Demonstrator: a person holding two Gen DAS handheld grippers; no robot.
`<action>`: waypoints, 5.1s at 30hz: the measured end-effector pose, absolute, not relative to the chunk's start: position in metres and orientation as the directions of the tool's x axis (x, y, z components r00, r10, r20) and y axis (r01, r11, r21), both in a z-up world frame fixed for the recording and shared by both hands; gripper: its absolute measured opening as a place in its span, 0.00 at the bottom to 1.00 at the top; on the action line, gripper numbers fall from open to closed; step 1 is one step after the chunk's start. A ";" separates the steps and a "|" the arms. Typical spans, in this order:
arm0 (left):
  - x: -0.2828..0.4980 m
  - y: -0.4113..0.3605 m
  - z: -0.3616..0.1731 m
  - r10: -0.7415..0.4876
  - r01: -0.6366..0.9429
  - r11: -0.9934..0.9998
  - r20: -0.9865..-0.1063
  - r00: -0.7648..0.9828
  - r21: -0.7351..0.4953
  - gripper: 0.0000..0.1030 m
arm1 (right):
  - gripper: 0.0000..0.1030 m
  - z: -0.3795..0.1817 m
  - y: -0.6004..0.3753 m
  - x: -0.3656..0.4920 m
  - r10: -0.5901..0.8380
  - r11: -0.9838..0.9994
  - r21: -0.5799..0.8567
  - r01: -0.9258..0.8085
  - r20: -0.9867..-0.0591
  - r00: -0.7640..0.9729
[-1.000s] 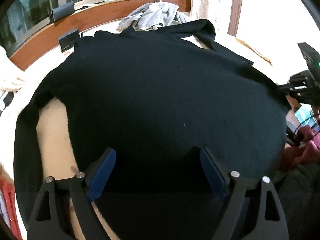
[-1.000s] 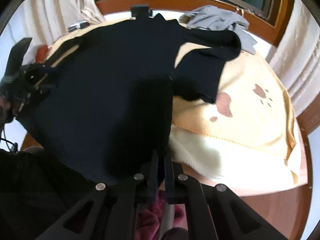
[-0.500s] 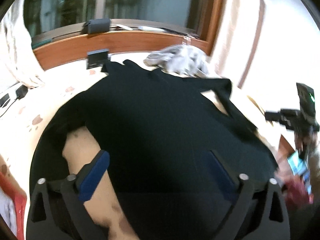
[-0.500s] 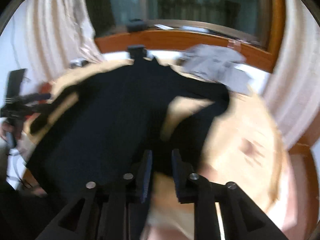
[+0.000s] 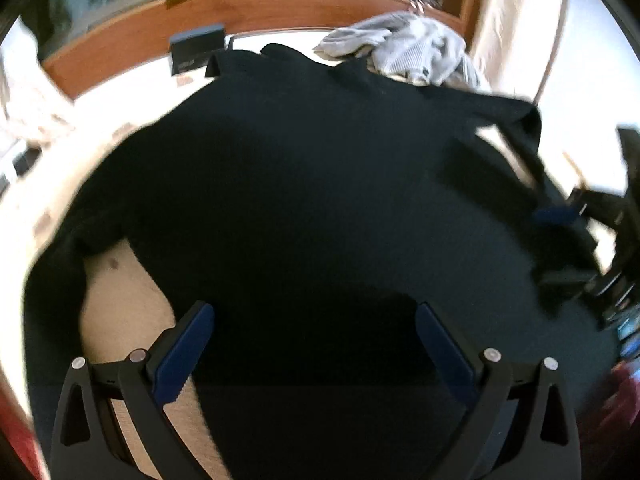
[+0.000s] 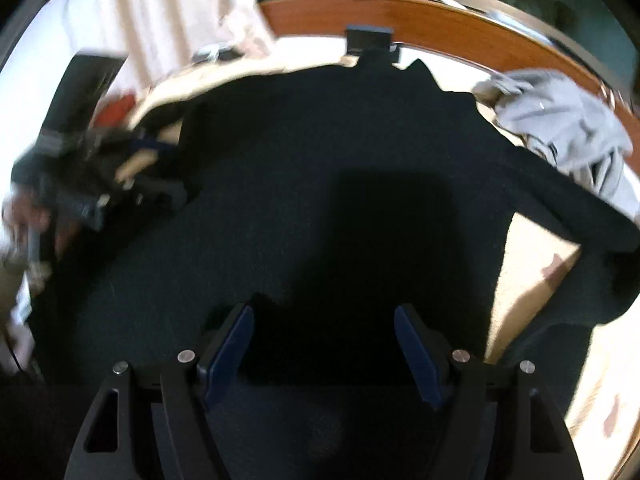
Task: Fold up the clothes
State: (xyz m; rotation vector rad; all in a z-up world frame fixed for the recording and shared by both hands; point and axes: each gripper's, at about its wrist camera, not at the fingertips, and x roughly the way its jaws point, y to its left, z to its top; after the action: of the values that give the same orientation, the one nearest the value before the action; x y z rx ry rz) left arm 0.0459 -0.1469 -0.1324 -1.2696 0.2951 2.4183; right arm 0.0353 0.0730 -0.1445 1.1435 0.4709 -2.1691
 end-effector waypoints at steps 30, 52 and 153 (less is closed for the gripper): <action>-0.005 -0.129 -0.085 0.504 -0.248 -0.863 -0.703 -0.501 -0.441 1.00 | 0.76 -0.120 0.225 0.015 -0.261 -0.958 0.145 0.247 -0.797 -0.545; -0.007 -0.098 -0.153 0.149 -0.213 -0.976 -0.812 -0.564 -0.031 1.00 | 0.82 -0.144 0.222 0.038 -0.167 -0.961 -0.005 0.278 -0.789 -0.592; -0.006 -0.101 -0.155 0.155 -0.206 -0.978 -0.806 -0.571 -0.042 1.00 | 0.19 -0.121 0.385 0.047 0.207 -0.960 -0.060 -0.273 -0.809 -0.551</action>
State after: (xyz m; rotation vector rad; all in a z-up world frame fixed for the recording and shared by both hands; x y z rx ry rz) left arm -0.0061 -0.1014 -0.1546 -1.3347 0.0836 2.6159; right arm 0.0471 0.3847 -0.1208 1.5646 -0.1250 -3.0331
